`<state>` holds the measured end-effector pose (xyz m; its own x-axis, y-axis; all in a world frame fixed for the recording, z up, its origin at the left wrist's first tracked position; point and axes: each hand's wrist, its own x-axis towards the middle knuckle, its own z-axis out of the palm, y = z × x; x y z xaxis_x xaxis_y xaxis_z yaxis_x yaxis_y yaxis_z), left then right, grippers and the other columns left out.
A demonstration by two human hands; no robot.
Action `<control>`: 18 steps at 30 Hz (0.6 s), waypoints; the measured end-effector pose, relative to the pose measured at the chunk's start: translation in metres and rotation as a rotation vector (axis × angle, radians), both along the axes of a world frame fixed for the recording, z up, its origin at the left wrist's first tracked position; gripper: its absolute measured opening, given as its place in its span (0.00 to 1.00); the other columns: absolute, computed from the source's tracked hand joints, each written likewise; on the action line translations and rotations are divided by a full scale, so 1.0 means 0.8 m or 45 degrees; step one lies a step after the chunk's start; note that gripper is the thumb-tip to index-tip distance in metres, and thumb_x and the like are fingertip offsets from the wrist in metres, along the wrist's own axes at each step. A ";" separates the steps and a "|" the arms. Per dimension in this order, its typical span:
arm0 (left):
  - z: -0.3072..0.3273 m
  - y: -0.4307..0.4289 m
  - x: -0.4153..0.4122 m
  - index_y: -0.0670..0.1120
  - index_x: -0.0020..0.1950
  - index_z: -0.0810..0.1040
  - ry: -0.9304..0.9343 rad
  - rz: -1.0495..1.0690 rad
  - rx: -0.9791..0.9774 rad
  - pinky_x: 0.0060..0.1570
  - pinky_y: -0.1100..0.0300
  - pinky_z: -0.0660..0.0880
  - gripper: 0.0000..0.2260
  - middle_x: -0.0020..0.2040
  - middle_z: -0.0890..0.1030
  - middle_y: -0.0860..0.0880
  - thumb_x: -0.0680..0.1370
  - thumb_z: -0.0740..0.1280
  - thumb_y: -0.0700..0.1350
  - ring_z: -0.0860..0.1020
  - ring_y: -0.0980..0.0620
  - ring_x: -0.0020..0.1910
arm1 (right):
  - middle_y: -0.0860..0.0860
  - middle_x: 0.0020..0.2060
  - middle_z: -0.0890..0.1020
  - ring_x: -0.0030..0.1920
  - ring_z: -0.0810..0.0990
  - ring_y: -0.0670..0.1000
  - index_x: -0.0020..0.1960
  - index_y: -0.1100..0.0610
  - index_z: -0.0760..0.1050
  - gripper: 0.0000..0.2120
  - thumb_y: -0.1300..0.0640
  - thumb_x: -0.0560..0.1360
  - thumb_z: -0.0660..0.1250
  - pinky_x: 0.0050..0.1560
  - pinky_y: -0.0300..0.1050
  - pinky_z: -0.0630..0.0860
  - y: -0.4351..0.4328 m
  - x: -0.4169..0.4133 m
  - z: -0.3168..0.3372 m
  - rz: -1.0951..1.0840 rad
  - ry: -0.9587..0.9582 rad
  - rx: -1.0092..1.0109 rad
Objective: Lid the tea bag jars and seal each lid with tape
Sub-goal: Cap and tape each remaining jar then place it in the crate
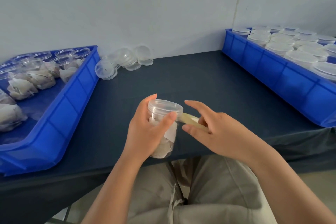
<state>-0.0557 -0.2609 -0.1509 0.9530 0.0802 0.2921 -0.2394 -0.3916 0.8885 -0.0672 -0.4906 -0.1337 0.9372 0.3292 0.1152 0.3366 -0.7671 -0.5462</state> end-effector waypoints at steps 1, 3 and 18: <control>0.000 0.004 0.002 0.68 0.73 0.69 0.015 0.001 -0.008 0.46 0.77 0.73 0.35 0.62 0.76 0.75 0.68 0.69 0.74 0.78 0.69 0.60 | 0.43 0.40 0.82 0.39 0.81 0.44 0.77 0.28 0.55 0.28 0.25 0.79 0.55 0.39 0.42 0.76 -0.003 0.002 0.000 0.010 0.051 0.041; -0.002 0.009 0.005 0.69 0.74 0.68 0.036 -0.008 -0.021 0.46 0.76 0.74 0.35 0.62 0.76 0.75 0.68 0.69 0.75 0.78 0.70 0.60 | 0.45 0.37 0.81 0.35 0.79 0.44 0.75 0.27 0.59 0.24 0.27 0.81 0.54 0.33 0.37 0.70 -0.008 0.004 0.000 0.054 0.075 0.083; -0.021 0.036 0.040 0.46 0.70 0.78 0.184 -0.604 -0.265 0.57 0.51 0.81 0.35 0.63 0.84 0.42 0.75 0.72 0.71 0.83 0.43 0.59 | 0.45 0.38 0.81 0.40 0.79 0.45 0.75 0.19 0.56 0.25 0.23 0.78 0.49 0.39 0.42 0.75 -0.003 0.018 -0.008 0.061 -0.030 0.083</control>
